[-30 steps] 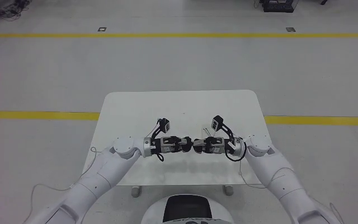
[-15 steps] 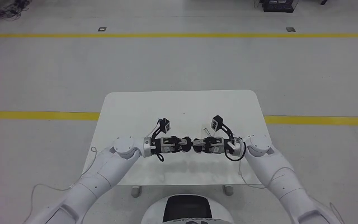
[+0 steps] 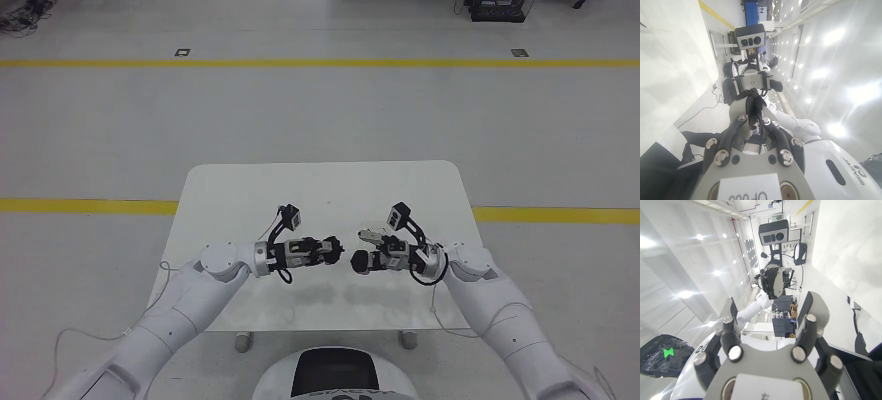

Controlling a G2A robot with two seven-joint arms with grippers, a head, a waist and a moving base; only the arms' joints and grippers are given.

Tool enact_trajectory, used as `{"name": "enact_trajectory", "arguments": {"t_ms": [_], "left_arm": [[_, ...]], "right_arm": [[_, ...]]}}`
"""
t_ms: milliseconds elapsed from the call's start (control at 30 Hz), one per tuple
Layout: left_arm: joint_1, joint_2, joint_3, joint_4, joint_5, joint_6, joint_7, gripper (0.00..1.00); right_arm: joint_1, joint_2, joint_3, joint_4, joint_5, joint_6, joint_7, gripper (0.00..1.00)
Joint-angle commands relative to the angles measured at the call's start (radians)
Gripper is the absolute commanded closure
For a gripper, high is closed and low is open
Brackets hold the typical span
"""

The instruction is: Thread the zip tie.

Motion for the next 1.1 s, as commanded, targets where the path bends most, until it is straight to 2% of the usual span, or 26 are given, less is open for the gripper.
{"name": "enact_trajectory", "arguments": {"t_ms": [0,167,233,300,333,467,567,767,900,1067], "left_arm": [[0.0,0.0,0.0,0.0,0.0,0.001,0.0,1.0],[0.0,0.0,0.0,0.0,0.0,0.001,0.0,1.0],[-0.004,0.001,-0.023,-0.03,0.104,-0.003,0.102,1.0],[0.01,0.002,-0.042,-0.068,0.212,-0.003,0.171,1.0],[0.029,0.002,-0.059,-0.093,0.245,-0.003,0.203,1.0],[0.065,0.004,-0.101,-0.146,0.401,-0.003,0.245,1.0],[0.088,0.002,-0.114,-0.17,0.484,-0.003,0.272,1.0],[0.111,-0.007,-0.14,-0.186,0.491,-0.003,0.259,1.0],[0.117,-0.015,-0.156,-0.196,0.476,-0.003,0.232,1.0],[0.117,-0.015,-0.156,-0.196,0.476,-0.003,0.232,1.0]], "right_arm": [[0.0,0.0,0.0,0.0,-0.001,0.0,0.0,0.0],[0.0,0.0,0.0,0.0,-0.001,0.0,0.0,0.0],[0.0,0.0,0.0,0.0,-0.001,0.0,0.0,0.0],[0.0,0.0,0.0,0.0,-0.001,0.0,0.0,0.0],[0.0,0.0,0.0,0.0,-0.001,0.0,0.0,0.0],[0.0,0.0,0.0,0.0,-0.001,0.0,0.0,0.0],[0.0,0.0,0.0,0.0,-0.001,0.0,0.0,0.0],[0.0,0.0,0.0,0.0,-0.001,0.0,0.0,0.0],[0.0,0.0,0.0,0.0,-0.001,0.0,0.0,0.0],[0.0,0.0,0.0,0.0,-0.001,0.0,0.0,0.0]]}}
